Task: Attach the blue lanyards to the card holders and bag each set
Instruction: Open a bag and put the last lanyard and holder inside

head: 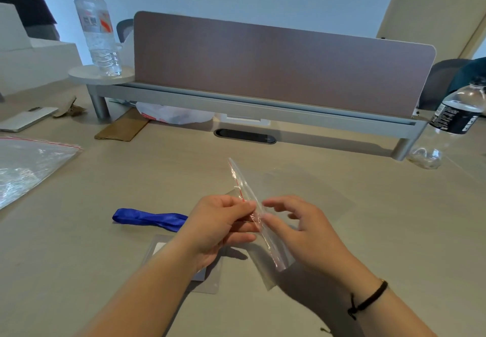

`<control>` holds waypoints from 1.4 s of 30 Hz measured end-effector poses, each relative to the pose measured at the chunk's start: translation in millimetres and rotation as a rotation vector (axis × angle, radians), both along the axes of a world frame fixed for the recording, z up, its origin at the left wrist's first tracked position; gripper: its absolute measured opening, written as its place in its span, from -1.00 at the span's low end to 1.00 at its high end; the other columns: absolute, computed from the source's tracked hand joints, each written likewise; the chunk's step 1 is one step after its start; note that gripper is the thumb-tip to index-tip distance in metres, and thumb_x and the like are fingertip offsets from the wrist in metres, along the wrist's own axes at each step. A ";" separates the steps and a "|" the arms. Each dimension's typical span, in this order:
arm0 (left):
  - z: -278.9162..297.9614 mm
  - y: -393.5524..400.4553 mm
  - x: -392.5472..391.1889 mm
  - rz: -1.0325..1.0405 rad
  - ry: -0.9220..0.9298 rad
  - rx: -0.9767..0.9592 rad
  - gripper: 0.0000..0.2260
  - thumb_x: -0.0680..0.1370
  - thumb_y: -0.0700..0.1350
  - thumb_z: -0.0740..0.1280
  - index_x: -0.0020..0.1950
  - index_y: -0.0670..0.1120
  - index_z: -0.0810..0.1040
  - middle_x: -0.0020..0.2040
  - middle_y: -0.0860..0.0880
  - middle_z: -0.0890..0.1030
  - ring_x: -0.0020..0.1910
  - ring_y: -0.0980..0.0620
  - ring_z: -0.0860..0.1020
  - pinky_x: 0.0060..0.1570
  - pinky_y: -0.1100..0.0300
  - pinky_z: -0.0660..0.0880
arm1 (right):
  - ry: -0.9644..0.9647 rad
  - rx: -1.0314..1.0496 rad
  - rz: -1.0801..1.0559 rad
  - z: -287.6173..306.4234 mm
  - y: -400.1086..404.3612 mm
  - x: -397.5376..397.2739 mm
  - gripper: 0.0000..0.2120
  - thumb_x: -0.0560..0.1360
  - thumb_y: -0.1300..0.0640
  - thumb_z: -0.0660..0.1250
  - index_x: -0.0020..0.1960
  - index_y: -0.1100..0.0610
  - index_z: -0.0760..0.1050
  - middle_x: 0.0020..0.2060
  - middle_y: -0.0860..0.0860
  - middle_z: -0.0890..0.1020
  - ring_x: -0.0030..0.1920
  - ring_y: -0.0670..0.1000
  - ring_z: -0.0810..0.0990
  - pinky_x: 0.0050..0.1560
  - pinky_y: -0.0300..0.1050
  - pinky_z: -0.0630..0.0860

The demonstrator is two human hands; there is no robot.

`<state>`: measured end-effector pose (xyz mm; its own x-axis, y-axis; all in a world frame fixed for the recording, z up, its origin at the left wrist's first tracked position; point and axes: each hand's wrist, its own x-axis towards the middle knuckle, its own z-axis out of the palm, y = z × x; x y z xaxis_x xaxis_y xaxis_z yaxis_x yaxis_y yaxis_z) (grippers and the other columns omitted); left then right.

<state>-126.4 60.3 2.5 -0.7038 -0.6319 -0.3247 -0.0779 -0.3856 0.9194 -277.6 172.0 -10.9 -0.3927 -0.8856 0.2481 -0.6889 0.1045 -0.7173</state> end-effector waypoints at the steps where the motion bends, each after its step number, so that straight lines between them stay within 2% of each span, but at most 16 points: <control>1: 0.5 1.0 -0.6 0.018 0.017 -0.018 -0.82 0.56 -0.12 0.43 -0.09 -0.25 0.65 -0.21 -0.22 0.69 -0.27 -0.06 0.67 -0.32 0.14 0.67 | 0.021 -0.001 0.008 2.3 -5.2 6.4 -0.75 0.46 -0.17 0.40 0.10 -0.14 0.62 0.00 -0.23 0.63 0.06 -0.24 0.56 0.01 -0.42 0.41; 4: 1.5 2.4 -1.6 0.086 0.033 -0.091 -0.80 0.55 -0.12 0.44 -0.17 -0.25 0.61 -0.31 -0.17 0.64 -0.36 0.01 0.62 -0.37 0.21 0.59 | 0.025 0.026 0.035 12.3 -16.2 18.5 -0.61 0.33 -0.28 0.44 0.07 -0.12 0.65 -0.08 -0.19 0.66 -0.05 -0.20 0.58 -0.09 -0.35 0.46; 6: 2.3 2.6 -1.2 0.102 0.017 -0.137 -0.77 0.55 -0.09 0.44 -0.16 -0.26 0.62 -0.32 -0.16 0.64 -0.39 0.03 0.61 -0.39 0.23 0.56 | -0.040 0.038 0.047 12.4 -17.9 22.2 -0.73 0.37 -0.16 0.50 0.04 -0.11 0.68 -0.15 -0.16 0.70 -0.13 -0.16 0.61 -0.09 -0.22 0.54; 9: 2.5 3.3 -1.5 0.067 -0.026 -0.202 -0.69 0.57 0.01 0.39 -0.08 -0.27 0.63 -0.29 -0.17 0.65 -0.36 0.02 0.63 -0.34 0.24 0.57 | -0.276 0.035 0.085 3.6 -13.7 23.9 -0.89 0.52 -0.02 0.44 -0.05 -0.01 0.71 -0.21 -0.06 0.73 -0.16 -0.01 0.68 -0.04 0.04 0.61; 11: 2.2 4.2 -3.2 0.049 -0.046 -0.218 -0.64 0.62 0.05 0.31 -0.06 -0.26 0.64 -0.31 -0.16 0.65 -0.37 0.01 0.63 -0.33 0.22 0.58 | -0.401 0.029 0.128 -0.2 -10.1 21.9 -0.83 0.58 0.00 0.38 -0.05 0.04 0.71 -0.21 -0.01 0.73 -0.17 0.01 0.68 -0.06 0.02 0.61; 14: 2.9 4.9 -5.5 0.045 -0.009 -0.181 -0.62 0.66 0.04 0.24 -0.10 -0.23 0.64 -0.29 -0.20 0.66 -0.38 -0.01 0.63 -0.34 0.21 0.60 | -0.585 -0.009 0.130 0.4 -5.1 18.3 -0.80 0.61 0.07 0.32 -0.05 0.08 0.71 -0.27 0.03 0.69 -0.27 -0.04 0.62 -0.21 -0.15 0.52; 18: 5.5 5.7 -6.7 0.066 0.053 -0.128 -0.66 0.68 -0.05 0.22 -0.16 -0.23 0.60 -0.26 -0.27 0.66 -0.38 -0.06 0.63 -0.37 0.23 0.62 | -0.812 -0.048 0.077 1.0 -5.4 17.7 -0.81 0.63 0.15 0.29 0.05 0.08 0.69 -0.19 0.21 0.70 -0.28 0.09 0.64 -0.18 -0.02 0.55; 20: 5.7 7.2 -6.2 0.067 0.057 -0.124 -0.68 0.67 -0.12 0.23 -0.20 -0.23 0.60 -0.23 -0.28 0.66 -0.32 -0.08 0.65 -0.31 0.17 0.65 | -0.687 -0.034 0.024 0.7 -4.6 17.3 -0.81 0.63 0.19 0.29 0.18 0.05 0.61 -0.23 0.15 0.71 -0.32 0.02 0.66 -0.21 -0.08 0.57; 24: 0.7 10.3 -6.5 0.033 -0.028 -0.239 -0.79 0.60 -0.28 0.26 -0.16 -0.30 0.62 -0.20 -0.23 0.67 -0.20 -0.07 0.67 -0.11 0.05 0.66 | 0.140 0.053 -0.033 -4.2 1.6 16.6 -0.66 0.58 0.04 0.30 0.32 -0.21 0.38 -0.18 -0.16 0.65 -0.33 -0.08 0.59 -0.26 -0.16 0.52; 27: 1.3 13.7 -5.9 -0.006 -0.002 -0.270 -0.81 0.54 -0.35 0.27 -0.19 -0.25 0.66 -0.16 -0.21 0.70 -0.11 -0.09 0.69 -0.02 0.01 0.65 | 0.382 -0.080 -0.104 -4.1 2.5 18.6 -0.87 0.56 -0.05 0.31 0.10 -0.14 0.53 -0.24 -0.17 0.59 -0.36 -0.12 0.47 -0.30 -0.14 0.48; 29: 1.3 15.2 -5.3 -0.031 0.047 -0.282 -0.75 0.49 -0.32 0.30 -0.32 -0.13 0.67 -0.23 -0.19 0.67 -0.11 -0.14 0.66 0.08 -0.04 0.62 | 0.434 -0.184 -0.168 -2.5 2.4 17.0 -0.85 0.54 -0.10 0.28 -0.12 -0.08 0.56 -0.29 -0.13 0.56 -0.35 -0.09 0.47 -0.34 -0.06 0.48; 32: 0.1 17.6 -6.3 -0.035 0.096 -0.305 -0.72 0.41 -0.27 0.30 -0.47 -0.05 0.61 -0.30 -0.15 0.61 -0.10 -0.17 0.59 0.14 -0.13 0.56 | 0.420 -0.286 -0.190 -1.5 3.6 14.1 -0.77 0.54 -0.10 0.26 -0.20 -0.06 0.58 -0.34 -0.13 0.50 -0.36 -0.08 0.47 -0.39 -0.05 0.46; 36: 0.2 22.3 -8.4 -0.009 0.151 -0.245 -0.77 0.57 -0.28 0.33 -0.25 -0.15 0.66 -0.18 -0.19 0.69 -0.10 -0.08 0.69 0.00 0.09 0.63 | 0.476 -0.290 -0.167 -1.9 3.2 20.5 -0.80 0.53 -0.09 0.25 -0.05 -0.11 0.65 -0.34 -0.19 0.43 -0.38 -0.10 0.48 -0.44 -0.18 0.41; 39: -4.4 20.9 -10.7 0.107 0.002 -0.321 -0.92 0.56 -0.22 0.37 -0.07 -0.21 0.64 -0.13 -0.16 0.71 -0.10 -0.03 0.71 0.00 0.01 0.64 | 0.493 -0.259 -0.138 -4.2 1.9 21.8 -0.74 0.51 0.00 0.31 0.17 -0.08 0.62 -0.24 -0.22 0.59 -0.32 -0.14 0.52 -0.34 -0.25 0.46; 40: -5.5 19.0 -11.2 0.147 -0.057 -0.357 -0.94 0.55 -0.23 0.38 0.00 -0.19 0.60 -0.09 -0.16 0.70 -0.12 0.02 0.71 -0.02 0.02 0.65 | 0.464 -0.258 -0.130 -3.8 2.1 21.0 -0.72 0.51 0.04 0.35 0.22 -0.06 0.61 -0.24 -0.25 0.57 -0.33 -0.16 0.48 -0.33 -0.27 0.45; 42: -6.1 16.0 -10.7 0.187 -0.130 -0.422 -0.80 0.54 -0.26 0.40 0.11 -0.06 0.51 0.01 -0.10 0.64 -0.13 0.10 0.69 -0.16 0.14 0.63 | 0.411 -0.267 -0.135 -1.1 3.1 18.0 -0.71 0.51 0.11 0.42 0.22 -0.04 0.60 -0.27 -0.31 0.44 -0.37 -0.23 0.37 -0.31 -0.33 0.37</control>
